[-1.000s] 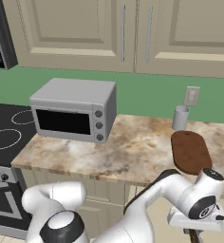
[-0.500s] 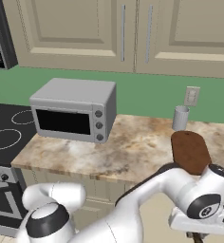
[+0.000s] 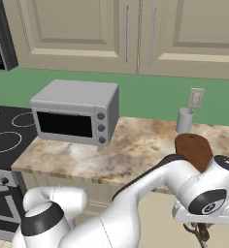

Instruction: Open the drawer on the right and place the cutting tools on the cutting board.

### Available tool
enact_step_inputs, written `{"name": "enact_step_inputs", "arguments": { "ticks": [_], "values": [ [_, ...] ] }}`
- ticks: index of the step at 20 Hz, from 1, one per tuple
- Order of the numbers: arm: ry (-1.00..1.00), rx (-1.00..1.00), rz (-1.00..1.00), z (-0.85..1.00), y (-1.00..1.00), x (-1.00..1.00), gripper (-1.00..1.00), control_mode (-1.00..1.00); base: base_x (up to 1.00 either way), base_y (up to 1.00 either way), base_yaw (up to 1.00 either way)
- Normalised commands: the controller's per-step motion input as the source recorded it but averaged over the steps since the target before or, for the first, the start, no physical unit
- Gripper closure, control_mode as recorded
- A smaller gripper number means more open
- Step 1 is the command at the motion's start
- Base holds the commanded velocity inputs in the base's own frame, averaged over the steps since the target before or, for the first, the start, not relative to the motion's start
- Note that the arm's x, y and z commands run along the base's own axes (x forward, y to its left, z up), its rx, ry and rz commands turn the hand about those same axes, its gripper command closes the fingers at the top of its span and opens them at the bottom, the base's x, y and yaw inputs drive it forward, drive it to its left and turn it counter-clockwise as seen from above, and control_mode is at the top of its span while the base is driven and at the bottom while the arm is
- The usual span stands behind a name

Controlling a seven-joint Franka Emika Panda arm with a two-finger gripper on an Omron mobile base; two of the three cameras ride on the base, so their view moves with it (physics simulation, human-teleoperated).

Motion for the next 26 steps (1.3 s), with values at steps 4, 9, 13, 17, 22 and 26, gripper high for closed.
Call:
{"name": "enact_step_inputs", "arguments": {
  "ticks": [4, 9, 13, 17, 22, 26],
  "values": [
    [-0.14, 0.0, -0.02, 0.21, 0.0, 0.84, 1.0, -1.0, 0.0, 0.0, 0.0],
    [-0.02, 0.0, -0.02, 0.01, -0.09, 0.65, 1.0, -1.0, 0.0, 0.0, 0.0],
    [0.0, 0.0, -0.02, 0.02, -0.26, 0.74, 1.0, -1.0, 0.0, 0.0, 0.0],
    [0.02, 0.0, -0.04, 0.0, -0.43, 0.49, 1.0, -1.0, 0.0, 0.0, 0.0],
    [0.06, 0.0, -0.04, -0.03, -0.4, 0.73, 1.0, -1.0, 0.0, 0.0, 0.0],
    [0.0, 0.0, 0.0, -0.01, -0.07, 0.79, 1.0, -1.0, 0.0, 0.0, 0.0]
  ]
}}
